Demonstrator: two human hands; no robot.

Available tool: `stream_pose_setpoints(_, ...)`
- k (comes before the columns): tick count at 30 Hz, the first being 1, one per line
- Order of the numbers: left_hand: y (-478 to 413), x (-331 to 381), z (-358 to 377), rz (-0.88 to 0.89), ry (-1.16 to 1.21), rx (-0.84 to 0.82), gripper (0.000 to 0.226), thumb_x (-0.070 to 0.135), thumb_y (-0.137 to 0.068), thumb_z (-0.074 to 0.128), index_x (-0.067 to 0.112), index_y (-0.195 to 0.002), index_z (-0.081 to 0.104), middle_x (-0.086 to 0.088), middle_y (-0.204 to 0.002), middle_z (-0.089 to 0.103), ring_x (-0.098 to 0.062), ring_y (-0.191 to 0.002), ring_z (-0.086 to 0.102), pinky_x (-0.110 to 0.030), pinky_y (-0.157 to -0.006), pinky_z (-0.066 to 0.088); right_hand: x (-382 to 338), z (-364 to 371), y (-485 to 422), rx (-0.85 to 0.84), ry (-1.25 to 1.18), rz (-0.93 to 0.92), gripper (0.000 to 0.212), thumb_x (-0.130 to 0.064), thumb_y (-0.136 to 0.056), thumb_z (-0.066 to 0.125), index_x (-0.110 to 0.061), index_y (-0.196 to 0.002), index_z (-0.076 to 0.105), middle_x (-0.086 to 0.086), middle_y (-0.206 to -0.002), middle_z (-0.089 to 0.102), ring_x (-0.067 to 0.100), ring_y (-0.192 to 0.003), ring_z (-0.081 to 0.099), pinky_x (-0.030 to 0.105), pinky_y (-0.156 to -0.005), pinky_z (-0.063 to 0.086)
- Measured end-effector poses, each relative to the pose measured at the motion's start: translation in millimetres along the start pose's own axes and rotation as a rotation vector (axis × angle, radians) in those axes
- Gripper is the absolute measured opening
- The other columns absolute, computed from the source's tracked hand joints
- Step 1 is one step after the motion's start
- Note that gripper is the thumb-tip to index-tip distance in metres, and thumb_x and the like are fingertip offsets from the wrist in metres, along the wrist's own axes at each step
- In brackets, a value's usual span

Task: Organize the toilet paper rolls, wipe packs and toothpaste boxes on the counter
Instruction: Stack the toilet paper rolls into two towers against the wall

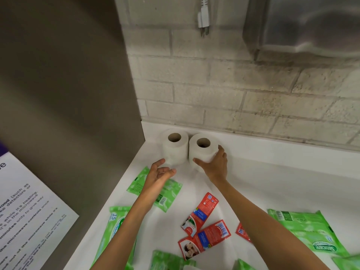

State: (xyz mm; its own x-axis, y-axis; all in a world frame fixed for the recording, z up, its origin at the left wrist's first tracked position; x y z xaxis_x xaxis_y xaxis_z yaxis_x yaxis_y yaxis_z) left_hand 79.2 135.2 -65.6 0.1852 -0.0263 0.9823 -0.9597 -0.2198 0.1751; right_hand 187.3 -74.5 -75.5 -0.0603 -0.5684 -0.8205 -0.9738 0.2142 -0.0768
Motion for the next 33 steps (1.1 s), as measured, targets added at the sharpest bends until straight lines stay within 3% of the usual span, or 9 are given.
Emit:
stream_pose_setpoints(11,-2,-2,2,-0.028,-0.015,0.003,0.043,0.027,-0.084,0.064,0.032,-0.121,0.044,0.003,-0.105,0.058,-0.005,-0.099,0.056,-0.023,-0.079,0.044,-5,4,2,-0.022,0.053,0.041,0.105,-0.049,-0.053,0.084,-0.013,-0.135,0.029,0.010,-0.133,0.045,0.029,-0.123,0.045,0.044,-0.098,0.043)
stream_pose_setpoints(19,13,4,10,-0.081,-0.051,0.001,0.044,0.031,-0.086,0.061,0.028,-0.125,0.041,0.004,-0.106,0.058,-0.010,-0.099,0.057,-0.027,-0.086,0.042,2,-17,19,-0.096,0.031,0.123,0.121,-0.053,-0.055,0.082,-0.022,-0.145,0.009,0.012,-0.144,0.033,0.033,-0.133,0.034,0.052,-0.106,0.034)
stream_pose_setpoints(22,17,13,17,-0.097,-0.096,-0.002,0.050,0.032,-0.087,0.060,0.022,-0.130,0.039,-0.003,-0.116,0.055,-0.017,-0.104,0.055,-0.026,-0.082,0.045,3,-28,27,-0.110,-0.026,0.155,0.110,-0.051,-0.063,0.078,-0.020,-0.145,0.013,0.012,-0.144,0.034,0.033,-0.133,0.034,0.051,-0.107,0.034)
stream_pose_setpoints(24,32,22,26,-0.108,-0.132,-0.027,0.053,0.031,-0.087,0.060,0.020,-0.133,0.037,-0.005,-0.118,0.055,-0.018,-0.104,0.055,-0.026,-0.081,0.044,0,-45,41,-0.125,-0.080,0.155,0.091,-0.047,-0.071,0.074,-0.017,-0.141,0.026,0.012,-0.139,0.042,0.030,-0.129,0.042,0.042,-0.104,0.038)
stream_pose_setpoints(26,48,30,34,-0.102,-0.166,-0.047,0.053,0.029,-0.087,0.060,0.017,-0.133,0.037,-0.005,-0.112,0.054,-0.016,-0.094,0.056,-0.024,-0.072,0.045,-3,-60,55,-0.153,-0.130,0.162,0.065,-0.041,-0.078,0.069,-0.015,-0.132,0.042,0.012,-0.127,0.056,0.026,-0.118,0.053,0.030,-0.094,0.042)
stream_pose_setpoints(28,62,38,41,-0.097,-0.187,-0.054,0.053,0.028,-0.087,0.061,0.015,-0.133,0.037,-0.003,-0.105,0.054,-0.011,-0.083,0.055,-0.021,-0.066,0.044,-7,-72,71,-0.195,-0.190,0.183,0.048,-0.035,-0.083,0.065,-0.012,-0.123,0.053,0.013,-0.117,0.063,0.026,-0.106,0.061,0.027,-0.084,0.045)
stream_pose_setpoints(31,85,43,50,-0.116,-0.242,-0.083,0.054,0.028,-0.087,0.060,0.014,-0.134,0.037,-0.008,-0.115,0.056,-0.017,-0.089,0.055,-0.022,-0.065,0.042,-10,-79,101,-0.355,-0.246,0.252,0.042,-0.030,-0.085,0.063,-0.009,-0.120,0.054,0.015,-0.108,0.064,0.025,-0.087,0.060,0.026,-0.062,0.042)
stream_pose_setpoints(33,102,41,56,-0.144,-0.301,-0.112,0.054,0.030,-0.087,0.060,0.015,-0.133,0.037,-0.008,-0.115,0.055,-0.020,-0.091,0.055,-0.024,-0.064,0.041,-10,-83,126,-0.467,-0.203,0.278,0.040,-0.030,-0.085,0.063,-0.007,-0.117,0.055,0.011,-0.097,0.062,0.023,-0.080,0.057,0.025,-0.058,0.039)
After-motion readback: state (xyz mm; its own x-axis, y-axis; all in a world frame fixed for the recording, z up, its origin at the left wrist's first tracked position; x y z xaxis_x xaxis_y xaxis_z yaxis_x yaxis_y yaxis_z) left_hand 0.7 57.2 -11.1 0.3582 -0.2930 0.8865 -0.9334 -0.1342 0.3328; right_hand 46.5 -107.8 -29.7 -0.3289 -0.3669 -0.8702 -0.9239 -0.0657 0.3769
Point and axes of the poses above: each hand's wrist, its own y-axis away from the middle knuckle, its own z-axis out of the palm, x = y × z, the point moved 9 cm from there along -y, towards the middle knuckle
